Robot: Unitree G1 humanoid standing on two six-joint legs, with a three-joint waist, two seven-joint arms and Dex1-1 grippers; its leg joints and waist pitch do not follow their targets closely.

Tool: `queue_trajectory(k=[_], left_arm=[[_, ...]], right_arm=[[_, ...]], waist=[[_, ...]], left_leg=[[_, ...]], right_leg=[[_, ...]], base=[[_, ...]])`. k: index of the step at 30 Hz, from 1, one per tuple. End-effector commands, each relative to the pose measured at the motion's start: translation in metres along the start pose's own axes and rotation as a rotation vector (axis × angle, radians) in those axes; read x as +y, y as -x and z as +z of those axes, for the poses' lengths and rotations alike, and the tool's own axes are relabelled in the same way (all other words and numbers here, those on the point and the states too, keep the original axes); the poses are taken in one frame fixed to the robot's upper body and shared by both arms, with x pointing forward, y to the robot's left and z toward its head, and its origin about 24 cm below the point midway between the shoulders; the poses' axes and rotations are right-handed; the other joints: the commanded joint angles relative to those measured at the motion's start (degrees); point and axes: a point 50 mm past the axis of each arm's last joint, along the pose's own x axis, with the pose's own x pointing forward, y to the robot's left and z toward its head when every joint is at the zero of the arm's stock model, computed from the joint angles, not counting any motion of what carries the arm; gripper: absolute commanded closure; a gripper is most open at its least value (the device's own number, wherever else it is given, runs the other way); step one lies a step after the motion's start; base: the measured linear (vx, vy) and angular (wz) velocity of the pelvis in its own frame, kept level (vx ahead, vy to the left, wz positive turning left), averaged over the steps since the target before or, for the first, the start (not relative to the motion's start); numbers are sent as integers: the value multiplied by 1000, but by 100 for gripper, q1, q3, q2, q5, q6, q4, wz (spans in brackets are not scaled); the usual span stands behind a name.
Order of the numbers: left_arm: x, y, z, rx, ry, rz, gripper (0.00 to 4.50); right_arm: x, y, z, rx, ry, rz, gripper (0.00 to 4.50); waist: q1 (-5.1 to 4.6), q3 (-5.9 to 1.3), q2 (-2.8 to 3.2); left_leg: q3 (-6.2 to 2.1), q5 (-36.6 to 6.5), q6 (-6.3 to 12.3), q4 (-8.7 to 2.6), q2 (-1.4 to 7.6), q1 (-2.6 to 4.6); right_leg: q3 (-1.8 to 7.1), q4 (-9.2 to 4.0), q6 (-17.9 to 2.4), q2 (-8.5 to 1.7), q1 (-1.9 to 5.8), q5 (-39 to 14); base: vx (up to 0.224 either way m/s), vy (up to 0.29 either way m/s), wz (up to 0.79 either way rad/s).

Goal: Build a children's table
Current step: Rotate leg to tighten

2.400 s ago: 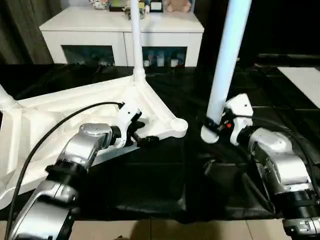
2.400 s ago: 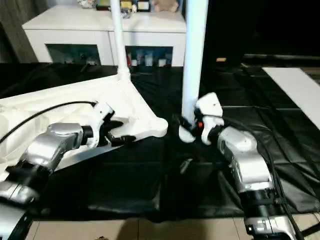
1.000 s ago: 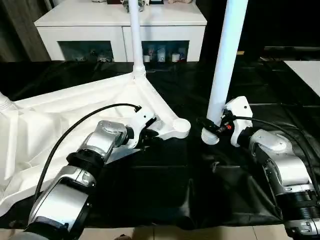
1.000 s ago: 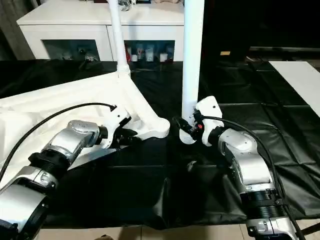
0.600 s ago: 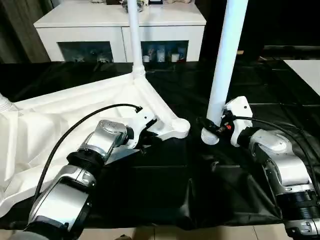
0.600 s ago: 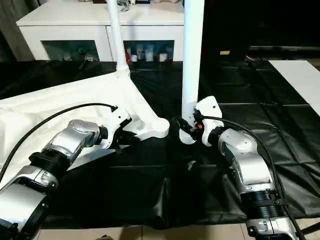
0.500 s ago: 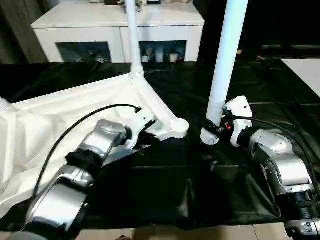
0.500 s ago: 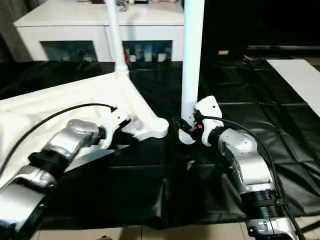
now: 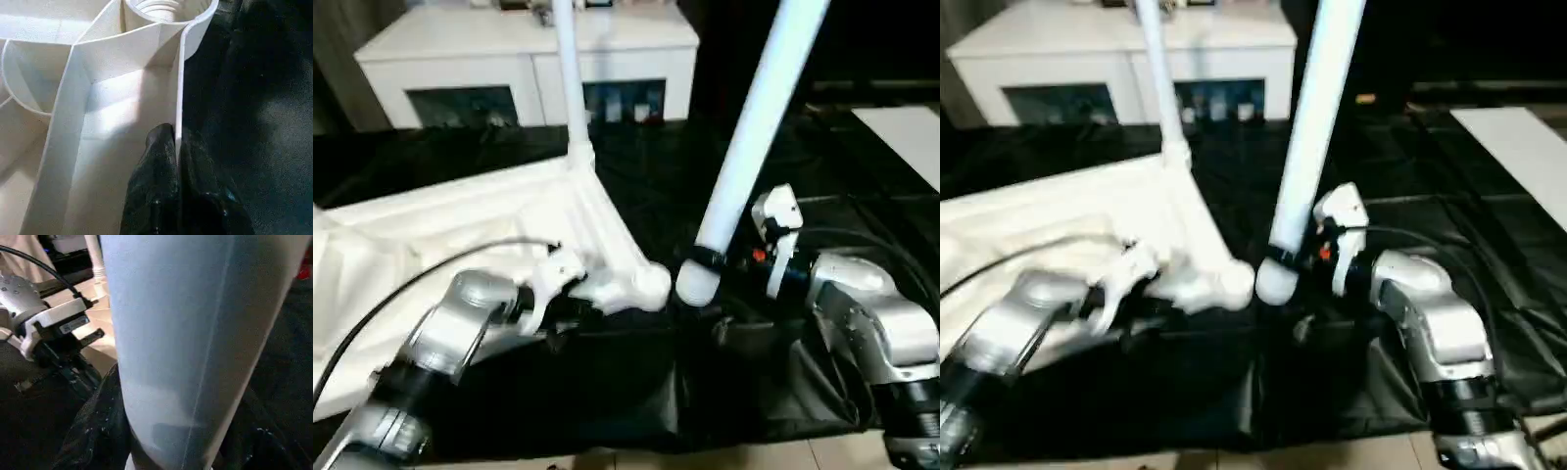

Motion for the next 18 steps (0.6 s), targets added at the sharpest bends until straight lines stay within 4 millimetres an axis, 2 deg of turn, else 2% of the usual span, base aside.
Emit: queue_trajectory(k=[1,4,6,7,11,15,17,18], left_arm=[[-3,-1,-1,-11,26,-1,450],[-5,0,2,-9,11,14,450],[-4,1,3,-4,5,27,450],[-4,2,4,-2,3,31,450],[-4,3,5,1,-4,29,450],[-5,4,6,0,-5,27,450],[-5,5,6,0,-4,28,450],[-5,5,7,-1,-3,29,450]], right_arm=[[0,-9,1,9,0,12,267],[-5,-22,1,4,-19,-8,267],[-7,-30,3,1,-34,-2,267],[-7,-31,3,2,-35,2,267],[-9,-38,3,6,-35,5,267],[-10,-42,1,5,-64,20,267],[-10,-43,0,7,-72,24,267],[-10,-43,-3,4,-101,40,267]], waist=[[40,-361,-86],[30,-361,-101],[33,-371,-79],[24,-374,-106],[57,-406,-101],[50,-394,-126],[49,-392,-114],[52,-394,-137]], left_leg=[[67,-1144,218,-409,22,9],[63,-1125,181,-411,22,6],[69,-1110,160,-401,25,29],[70,-1011,171,-398,18,10],[78,-647,276,-361,12,5],[81,-783,265,-372,15,7],[79,-826,241,-372,19,14],[80,-833,237,-375,23,16]], right_leg=[[141,-397,-1341,-234,279,-1018],[146,-388,-1301,-235,271,-1055],[146,-388,-1311,-235,257,-1028],[144,-373,-1344,-226,270,-860],[134,-305,-1438,-217,290,-200],[131,-317,-1456,-228,297,-386],[134,-318,-1456,-230,289,-421],[134,-318,-1451,-230,295,-415]], base=[[0,0,0],[0,0,0],[0,0,0],[0,0,0],[0,0,0],[0,0,0],[0,0,0],[0,0,0]])
